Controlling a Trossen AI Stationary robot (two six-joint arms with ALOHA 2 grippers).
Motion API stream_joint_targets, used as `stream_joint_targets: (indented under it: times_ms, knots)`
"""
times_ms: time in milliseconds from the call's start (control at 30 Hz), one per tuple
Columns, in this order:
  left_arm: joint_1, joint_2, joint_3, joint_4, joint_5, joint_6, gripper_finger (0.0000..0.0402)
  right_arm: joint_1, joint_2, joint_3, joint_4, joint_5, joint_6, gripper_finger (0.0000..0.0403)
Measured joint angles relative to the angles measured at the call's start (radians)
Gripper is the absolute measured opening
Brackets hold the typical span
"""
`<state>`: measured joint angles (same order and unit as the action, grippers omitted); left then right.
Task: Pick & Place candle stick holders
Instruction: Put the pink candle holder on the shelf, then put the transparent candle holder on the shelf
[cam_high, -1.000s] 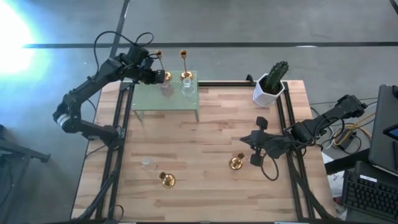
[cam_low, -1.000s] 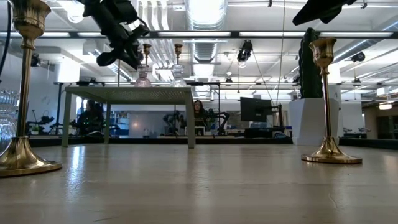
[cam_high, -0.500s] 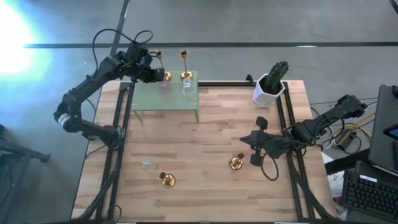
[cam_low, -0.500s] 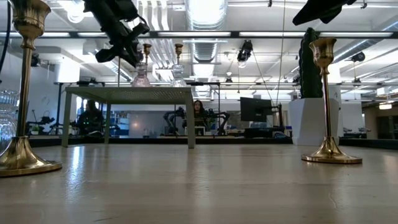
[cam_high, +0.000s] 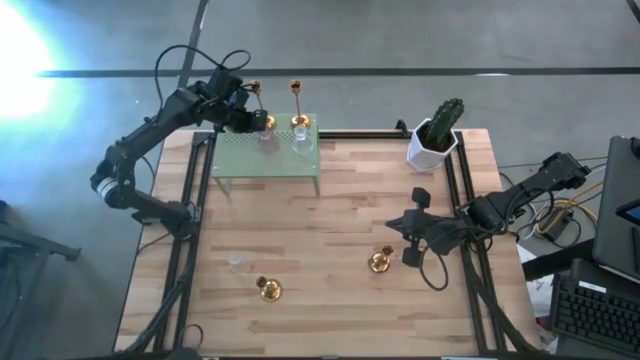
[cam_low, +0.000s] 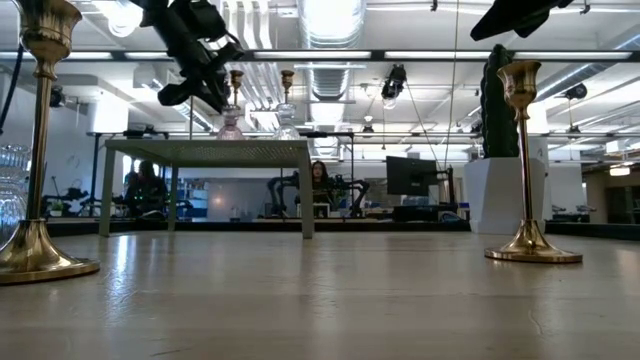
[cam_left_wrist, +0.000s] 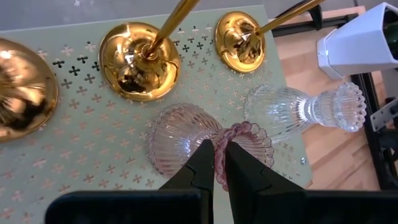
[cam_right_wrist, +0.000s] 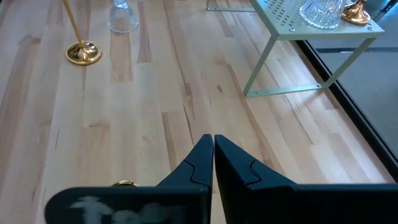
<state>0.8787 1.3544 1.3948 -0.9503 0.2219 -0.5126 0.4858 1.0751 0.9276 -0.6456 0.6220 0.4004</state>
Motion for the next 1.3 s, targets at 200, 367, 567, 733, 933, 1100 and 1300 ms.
stream_joint_targets:
  times_ms: [200, 367, 567, 733, 933, 1100, 1300]
  knots:
    - [0.000, 0.003, 0.025, -0.022, -0.024, 0.007, 0.0023, 0.000, 0.000, 0.000, -0.001, 0.000, 0.000, 0.0008]
    - [0.000, 0.003, 0.031, -0.044, -0.032, 0.006, 0.0023, 0.000, 0.000, 0.000, -0.001, 0.000, 0.000, 0.0008]
    - [0.000, 0.009, 0.026, -0.046, -0.018, 0.010, 0.0023, 0.000, 0.000, 0.000, -0.001, 0.000, 0.000, 0.0008]
    - [0.000, 0.009, 0.030, -0.051, -0.032, 0.021, 0.0035, 0.000, 0.000, 0.000, -0.001, 0.000, 0.000, 0.0008]
    - [0.000, 0.010, 0.033, -0.055, -0.048, 0.029, 0.0085, 0.000, 0.000, 0.000, -0.001, 0.000, 0.000, 0.0008]
    - [0.000, 0.010, 0.032, -0.055, -0.053, 0.033, 0.0110, 0.000, 0.000, 0.000, -0.001, 0.000, 0.000, 0.0008]
    - [0.000, 0.010, 0.045, -0.053, -0.052, 0.042, 0.0139, 0.000, 0.000, 0.000, -0.001, -0.001, 0.000, 0.0008]
